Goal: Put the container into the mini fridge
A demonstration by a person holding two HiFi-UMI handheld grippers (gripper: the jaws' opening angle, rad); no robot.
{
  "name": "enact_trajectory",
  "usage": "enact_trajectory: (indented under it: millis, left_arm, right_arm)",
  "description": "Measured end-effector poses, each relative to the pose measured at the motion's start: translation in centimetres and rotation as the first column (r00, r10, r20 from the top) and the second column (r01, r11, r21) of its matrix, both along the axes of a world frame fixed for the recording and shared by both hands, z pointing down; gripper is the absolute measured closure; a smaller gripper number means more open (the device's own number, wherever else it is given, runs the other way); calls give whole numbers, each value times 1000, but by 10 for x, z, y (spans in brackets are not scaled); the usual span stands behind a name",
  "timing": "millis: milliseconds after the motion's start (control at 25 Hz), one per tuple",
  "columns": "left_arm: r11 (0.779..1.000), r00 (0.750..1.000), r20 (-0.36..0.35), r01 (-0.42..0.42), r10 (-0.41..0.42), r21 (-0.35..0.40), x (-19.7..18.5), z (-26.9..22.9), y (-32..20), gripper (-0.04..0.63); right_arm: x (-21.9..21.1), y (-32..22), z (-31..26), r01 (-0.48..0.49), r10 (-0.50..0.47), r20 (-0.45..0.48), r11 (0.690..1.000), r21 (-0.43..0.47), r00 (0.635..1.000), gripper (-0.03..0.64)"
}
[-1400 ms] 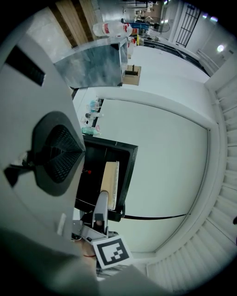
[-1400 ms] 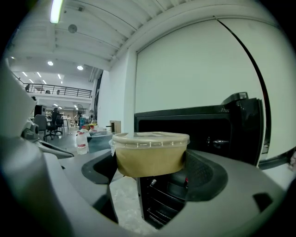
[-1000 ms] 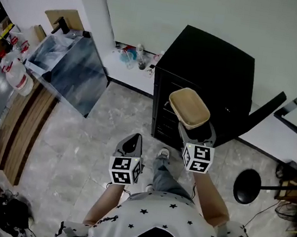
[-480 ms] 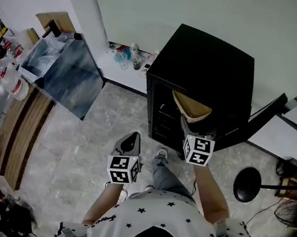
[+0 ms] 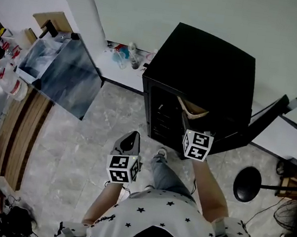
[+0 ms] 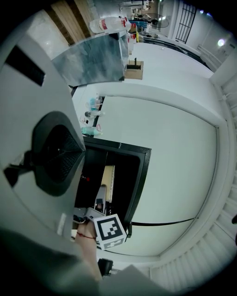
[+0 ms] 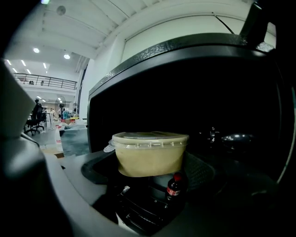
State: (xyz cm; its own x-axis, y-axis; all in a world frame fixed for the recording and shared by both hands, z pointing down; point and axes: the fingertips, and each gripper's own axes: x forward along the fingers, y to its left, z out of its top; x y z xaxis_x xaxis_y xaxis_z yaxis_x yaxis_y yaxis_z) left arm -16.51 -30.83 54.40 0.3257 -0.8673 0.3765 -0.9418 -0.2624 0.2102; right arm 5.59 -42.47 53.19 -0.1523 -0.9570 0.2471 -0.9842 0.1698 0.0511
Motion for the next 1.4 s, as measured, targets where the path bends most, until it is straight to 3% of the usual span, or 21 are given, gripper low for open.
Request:
enact_trajectory:
  millis: [1400]
  left_arm:
    - [1000,1000,7,17,-17,-16,-6,9,-10,583]
  right_arm:
    - [8,-61,23,-82,83,9,996,-38,997,169]
